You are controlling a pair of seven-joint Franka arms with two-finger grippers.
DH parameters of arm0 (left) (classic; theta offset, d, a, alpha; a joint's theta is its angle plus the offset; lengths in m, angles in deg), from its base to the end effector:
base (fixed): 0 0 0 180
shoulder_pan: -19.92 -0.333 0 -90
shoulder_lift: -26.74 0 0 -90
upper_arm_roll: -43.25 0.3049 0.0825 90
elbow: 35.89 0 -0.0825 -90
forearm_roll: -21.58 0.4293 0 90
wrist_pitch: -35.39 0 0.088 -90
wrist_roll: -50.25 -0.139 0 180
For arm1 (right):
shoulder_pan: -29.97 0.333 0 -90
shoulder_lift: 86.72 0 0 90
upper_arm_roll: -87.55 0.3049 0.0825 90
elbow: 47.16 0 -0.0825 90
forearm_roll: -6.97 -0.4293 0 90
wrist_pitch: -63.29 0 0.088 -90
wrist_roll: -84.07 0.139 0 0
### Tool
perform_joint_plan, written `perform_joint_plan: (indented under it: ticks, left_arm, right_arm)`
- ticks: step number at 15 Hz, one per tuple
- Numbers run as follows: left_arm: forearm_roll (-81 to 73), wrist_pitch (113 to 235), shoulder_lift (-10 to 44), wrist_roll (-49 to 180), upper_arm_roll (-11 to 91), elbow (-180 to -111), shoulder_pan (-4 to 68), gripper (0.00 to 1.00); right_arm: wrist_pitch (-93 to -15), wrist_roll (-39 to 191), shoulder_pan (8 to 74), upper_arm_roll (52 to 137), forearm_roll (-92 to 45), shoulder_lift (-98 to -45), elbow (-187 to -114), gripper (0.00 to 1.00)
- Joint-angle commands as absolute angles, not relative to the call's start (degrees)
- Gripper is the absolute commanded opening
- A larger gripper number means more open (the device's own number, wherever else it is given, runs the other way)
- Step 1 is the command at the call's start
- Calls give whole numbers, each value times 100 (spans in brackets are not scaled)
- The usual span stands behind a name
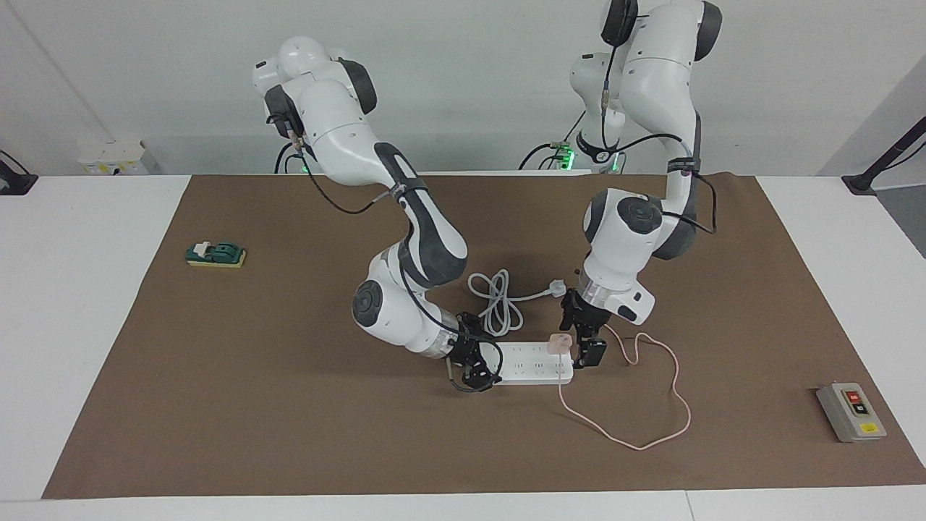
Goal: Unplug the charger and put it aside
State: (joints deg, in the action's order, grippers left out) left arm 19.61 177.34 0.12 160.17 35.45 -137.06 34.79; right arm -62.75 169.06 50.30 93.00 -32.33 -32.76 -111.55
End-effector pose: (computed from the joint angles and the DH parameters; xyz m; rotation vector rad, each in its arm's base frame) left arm 0.6662 -0.2725 0.2603 2.0370 2.0337 0.0356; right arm 0.7367 0.3737 0.2056 -1.9361 1.7294 0.6229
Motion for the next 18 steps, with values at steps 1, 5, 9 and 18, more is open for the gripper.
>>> perform_joint_plan:
  ticks: [1,5,9,18]
  left_arm:
    - [1903,17900,38,16117,3622,-13838,3634,100]
    - [1912,17874,38,16117,3631,-13838,3653,80]
    - [1964,17847,38,16082,3640,-13846,3732,12]
    - [2421,17252,38,15889,3640,-13540,3653,0]
  right_arm:
    - [-6249,16985,5027,9309,-3073,-3056,-10886,100]
    - [-6354,16932,5027,9317,-3082,-3047,-10947,80]
    - [-6494,16871,5027,9317,-3117,-3056,-11035,56]
    - [-6512,16862,5027,9326,-3143,-3056,-11035,55]
